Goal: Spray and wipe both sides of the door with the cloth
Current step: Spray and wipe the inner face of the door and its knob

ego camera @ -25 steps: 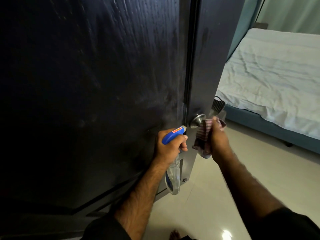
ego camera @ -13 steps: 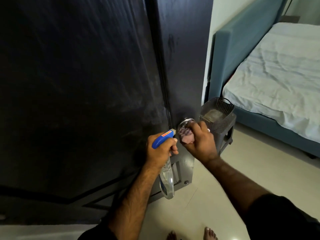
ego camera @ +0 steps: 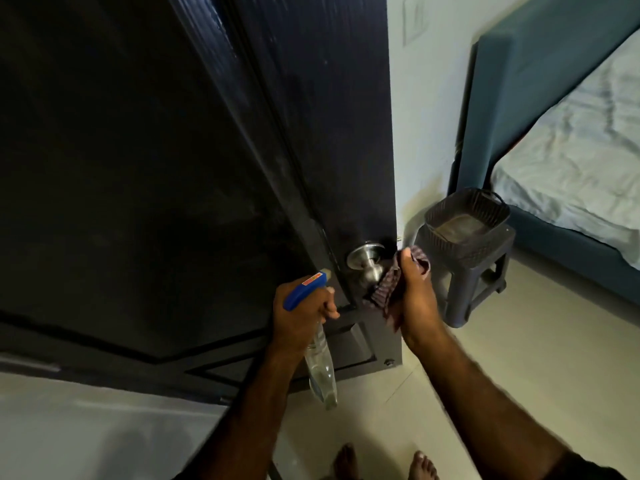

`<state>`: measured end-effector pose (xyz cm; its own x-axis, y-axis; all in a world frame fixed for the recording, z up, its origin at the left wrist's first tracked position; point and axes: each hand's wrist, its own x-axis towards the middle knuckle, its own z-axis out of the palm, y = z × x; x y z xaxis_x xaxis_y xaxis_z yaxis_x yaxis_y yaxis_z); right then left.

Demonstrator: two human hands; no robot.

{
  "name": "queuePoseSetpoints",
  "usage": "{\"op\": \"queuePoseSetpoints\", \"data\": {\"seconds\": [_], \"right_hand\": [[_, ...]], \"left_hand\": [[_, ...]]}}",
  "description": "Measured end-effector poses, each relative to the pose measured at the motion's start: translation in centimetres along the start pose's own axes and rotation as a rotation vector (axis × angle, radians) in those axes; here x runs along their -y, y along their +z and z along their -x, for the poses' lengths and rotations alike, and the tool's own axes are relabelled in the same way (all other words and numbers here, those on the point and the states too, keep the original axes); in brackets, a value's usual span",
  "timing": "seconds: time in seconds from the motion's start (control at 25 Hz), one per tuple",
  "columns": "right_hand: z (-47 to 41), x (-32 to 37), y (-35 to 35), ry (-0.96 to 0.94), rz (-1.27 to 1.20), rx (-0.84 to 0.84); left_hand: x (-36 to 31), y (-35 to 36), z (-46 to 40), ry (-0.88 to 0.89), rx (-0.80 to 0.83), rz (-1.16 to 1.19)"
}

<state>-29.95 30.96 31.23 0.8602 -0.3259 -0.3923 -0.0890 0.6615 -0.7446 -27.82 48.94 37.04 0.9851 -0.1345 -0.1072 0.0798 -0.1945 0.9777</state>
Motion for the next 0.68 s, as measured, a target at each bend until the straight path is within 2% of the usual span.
{"op": "queuePoseSetpoints", "data": {"seconds": [0.08, 0.12, 0.2, 0.28, 0.32, 0.4, 0.52, 0.6, 0.68], "right_hand": [[1.7, 1.7, 0.2, -0.449, 0.362, 0.059], [2.1, 2.0, 0.3, -0.603, 0.555, 0.113], [2.2, 1.1, 0.4, -0.778, 0.91, 0.173], [1.9, -0.4, -0.1, -0.868, 1.266, 0.082], [1.5, -0.8, -0.4, -0.895, 1.407, -0.012], [1.3, -0.2, -0.1, -0.856, 1.481, -0.11], [1.6, 0.9, 0.6, -0.772, 1.418, -0.018], [1.8, 1.4, 1.3, -0.605, 1.296, 0.092], [2.3, 1.3, 1.9, -0.533, 1.251, 0.035]], "left_hand": [[-0.2, -0.3, 0.2, -0.009, -0.022, -0.04], [-0.4, -0.2, 0.2, -0.006, -0.032, -0.051], [-0.8, 0.0, 0.2, 0.012, -0.051, -0.056], [-1.1, 0.2, 0.1, 0.033, -0.06, -0.053], [-1.3, 0.3, 0.0, 0.04, -0.062, -0.054], [-1.5, 0.5, -0.1, 0.043, -0.054, -0.061], [-1.6, 0.4, -0.2, 0.048, -0.043, -0.068], [-1.6, 0.2, -0.3, 0.055, -0.046, -0.072], [-1.7, -0.2, -0.5, 0.054, -0.047, -0.066]]}}
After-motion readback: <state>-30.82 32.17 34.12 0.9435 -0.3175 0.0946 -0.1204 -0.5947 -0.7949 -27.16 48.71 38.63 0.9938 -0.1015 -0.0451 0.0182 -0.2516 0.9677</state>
